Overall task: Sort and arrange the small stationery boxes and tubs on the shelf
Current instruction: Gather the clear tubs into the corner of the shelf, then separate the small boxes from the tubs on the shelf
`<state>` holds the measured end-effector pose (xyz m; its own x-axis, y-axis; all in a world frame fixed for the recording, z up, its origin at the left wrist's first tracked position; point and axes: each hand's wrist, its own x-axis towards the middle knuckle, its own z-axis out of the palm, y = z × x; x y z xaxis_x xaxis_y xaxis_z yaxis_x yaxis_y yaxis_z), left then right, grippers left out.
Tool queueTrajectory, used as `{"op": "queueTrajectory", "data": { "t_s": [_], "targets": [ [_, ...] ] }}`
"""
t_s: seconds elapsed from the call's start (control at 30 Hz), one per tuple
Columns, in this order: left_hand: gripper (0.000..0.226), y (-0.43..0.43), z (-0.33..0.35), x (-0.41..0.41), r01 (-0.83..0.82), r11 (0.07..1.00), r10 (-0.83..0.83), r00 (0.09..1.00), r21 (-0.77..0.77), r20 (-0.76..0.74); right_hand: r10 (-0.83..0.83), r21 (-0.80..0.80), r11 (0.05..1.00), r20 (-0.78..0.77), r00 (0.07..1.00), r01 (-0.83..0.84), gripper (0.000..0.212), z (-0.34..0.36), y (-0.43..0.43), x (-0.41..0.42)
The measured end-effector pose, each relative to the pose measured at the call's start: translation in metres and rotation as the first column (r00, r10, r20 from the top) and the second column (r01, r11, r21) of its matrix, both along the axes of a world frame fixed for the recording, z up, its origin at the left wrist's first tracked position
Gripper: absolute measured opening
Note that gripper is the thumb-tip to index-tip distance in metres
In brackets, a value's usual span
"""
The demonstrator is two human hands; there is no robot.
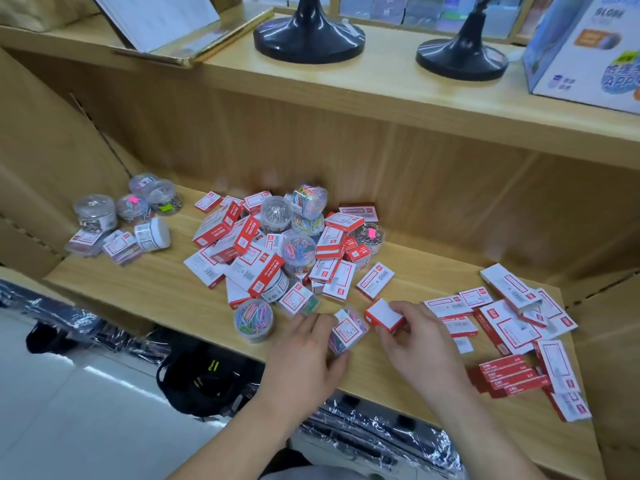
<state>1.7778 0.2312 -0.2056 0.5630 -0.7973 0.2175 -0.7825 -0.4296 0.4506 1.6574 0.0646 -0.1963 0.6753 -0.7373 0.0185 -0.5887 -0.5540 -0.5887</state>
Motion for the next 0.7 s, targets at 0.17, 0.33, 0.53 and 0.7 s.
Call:
{"op": "queueTrajectory", "data": {
  "t_s": [0.17, 0.33, 0.53, 0.7],
  "targets": [
    [0.040, 0.010, 0.012, -0.005, -0.078, 0.993, 0.073, 0.996, -0.090, -0.057, 0.051, -0.064, 0.996, -0.119, 0.992, -0.059, 0.046, 0.007, 0.001, 0.005],
    [0.043, 0.037, 0.035, -0.008, -0.200, 0.954, 0.188, 0.979, -0.222, -0.073, 0.091, -0.065, 0.993, -0.086, 0.992, -0.097, 0.036, 0.009, 0.003, 0.010],
    [0.044, 0.082, 0.062, 0.021, -0.428, 0.827, 0.400, 0.904, -0.365, -0.153, 0.096, 0.075, 0.989, 0.346, 0.933, -0.129, 0.025, 0.054, 0.032, 0.031],
    [0.044, 0.135, 0.046, 0.095, -0.578, 0.763, 0.532, 0.816, -0.289, -0.227, 0.174, 0.206, 0.926, 0.508, 0.843, -0.315, 0.024, 0.085, 0.080, 0.096]
  ]
}}
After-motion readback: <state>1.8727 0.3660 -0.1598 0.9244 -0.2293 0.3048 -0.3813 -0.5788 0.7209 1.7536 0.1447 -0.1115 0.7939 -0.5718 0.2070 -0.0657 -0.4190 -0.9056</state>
